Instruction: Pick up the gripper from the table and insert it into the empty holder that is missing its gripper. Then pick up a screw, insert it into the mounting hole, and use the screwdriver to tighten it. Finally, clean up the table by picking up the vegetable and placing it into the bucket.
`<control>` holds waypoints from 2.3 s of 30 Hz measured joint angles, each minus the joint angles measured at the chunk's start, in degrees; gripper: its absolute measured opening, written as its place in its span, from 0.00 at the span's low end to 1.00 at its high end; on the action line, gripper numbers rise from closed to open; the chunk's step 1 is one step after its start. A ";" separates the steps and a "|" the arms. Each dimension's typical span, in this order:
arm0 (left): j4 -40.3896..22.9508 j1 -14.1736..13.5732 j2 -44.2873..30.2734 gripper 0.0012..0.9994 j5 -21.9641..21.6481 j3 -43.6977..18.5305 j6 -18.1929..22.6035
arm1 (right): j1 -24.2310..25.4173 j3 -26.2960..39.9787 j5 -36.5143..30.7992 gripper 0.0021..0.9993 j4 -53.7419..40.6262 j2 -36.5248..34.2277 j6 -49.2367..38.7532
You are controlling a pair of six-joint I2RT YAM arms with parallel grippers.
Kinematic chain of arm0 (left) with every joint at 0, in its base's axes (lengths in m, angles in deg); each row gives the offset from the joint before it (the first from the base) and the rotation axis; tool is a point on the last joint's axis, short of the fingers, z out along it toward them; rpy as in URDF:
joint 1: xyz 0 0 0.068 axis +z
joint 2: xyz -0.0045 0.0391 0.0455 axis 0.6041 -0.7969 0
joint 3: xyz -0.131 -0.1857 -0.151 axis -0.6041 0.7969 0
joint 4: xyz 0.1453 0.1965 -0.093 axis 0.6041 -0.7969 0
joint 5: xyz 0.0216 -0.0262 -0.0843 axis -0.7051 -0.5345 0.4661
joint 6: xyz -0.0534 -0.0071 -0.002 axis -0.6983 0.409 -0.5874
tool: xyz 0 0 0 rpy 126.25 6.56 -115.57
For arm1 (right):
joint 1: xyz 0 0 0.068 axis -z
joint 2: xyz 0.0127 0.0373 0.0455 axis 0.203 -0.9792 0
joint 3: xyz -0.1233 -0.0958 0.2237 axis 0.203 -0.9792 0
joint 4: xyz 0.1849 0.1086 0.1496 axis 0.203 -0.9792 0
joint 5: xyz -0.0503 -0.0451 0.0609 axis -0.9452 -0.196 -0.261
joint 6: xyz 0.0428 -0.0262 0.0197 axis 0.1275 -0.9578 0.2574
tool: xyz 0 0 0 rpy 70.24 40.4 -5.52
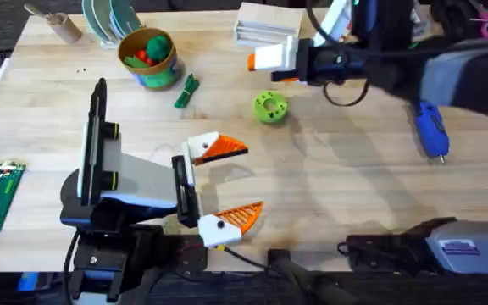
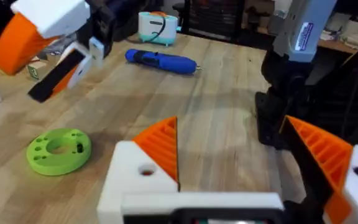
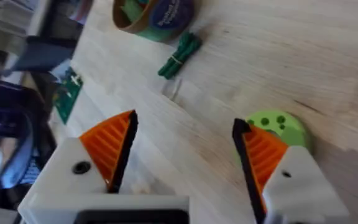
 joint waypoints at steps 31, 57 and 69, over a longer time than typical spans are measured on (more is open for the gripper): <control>0.01 0.00 0.00 0.99 0.02 0.00 0.00 | -13.77 5.66 -34.51 0.96 -25.17 0.53 -17.36; -0.01 0.00 0.00 0.99 0.00 0.00 0.00 | -17.42 -1.80 -40.14 0.66 -14.18 -4.34 -14.60; -0.01 0.00 0.01 0.99 0.02 0.00 0.00 | -20.87 -1.80 -45.42 0.62 -13.06 -4.35 -17.77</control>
